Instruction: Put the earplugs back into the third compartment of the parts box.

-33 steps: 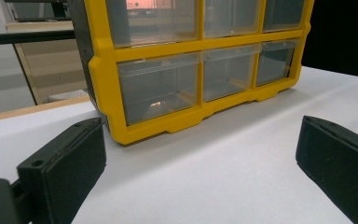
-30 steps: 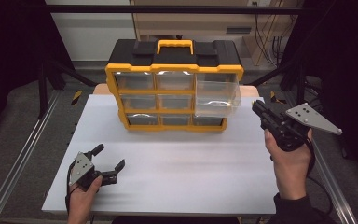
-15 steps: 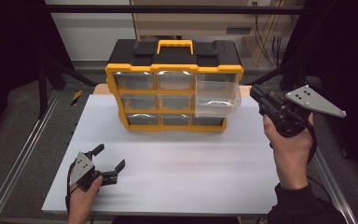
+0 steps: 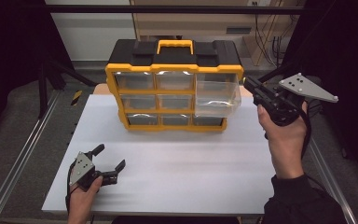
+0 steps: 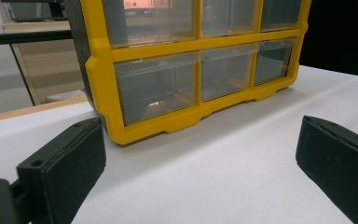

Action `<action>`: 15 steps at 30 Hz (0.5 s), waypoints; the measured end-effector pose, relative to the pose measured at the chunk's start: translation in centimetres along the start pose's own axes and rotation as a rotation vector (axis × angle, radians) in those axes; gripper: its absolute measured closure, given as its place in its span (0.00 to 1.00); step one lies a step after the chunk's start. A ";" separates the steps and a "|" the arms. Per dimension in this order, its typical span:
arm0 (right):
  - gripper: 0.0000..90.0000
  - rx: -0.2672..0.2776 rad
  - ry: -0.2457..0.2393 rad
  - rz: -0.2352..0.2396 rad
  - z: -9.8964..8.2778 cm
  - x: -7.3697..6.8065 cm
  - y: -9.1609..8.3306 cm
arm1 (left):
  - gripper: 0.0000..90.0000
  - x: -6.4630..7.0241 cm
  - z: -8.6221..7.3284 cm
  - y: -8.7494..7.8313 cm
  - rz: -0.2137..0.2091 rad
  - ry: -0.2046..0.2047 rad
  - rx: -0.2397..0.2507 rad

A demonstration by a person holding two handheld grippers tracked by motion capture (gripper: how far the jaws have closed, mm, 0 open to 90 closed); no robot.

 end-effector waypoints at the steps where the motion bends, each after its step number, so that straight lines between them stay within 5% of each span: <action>1: 0.94 -0.001 0.001 0.001 0.0 0.0 0.1 | 0.01 0.0 0.0 0.0 0.000 0.001 0.000; 15: 0.94 -0.021 0.002 0.019 0.3 -0.4 1.6 | 0.01 0.0 0.0 0.0 -0.001 0.001 0.000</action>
Point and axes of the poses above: each handheld gripper's, and its own axes: y roughly forward along the jaws, z roughly out of its top, x roughly to its right, the point moved 10 cm from there along y, roughly forward along the jaws, and after that the axes turned 9 degrees about z, right-handed, at the moved point
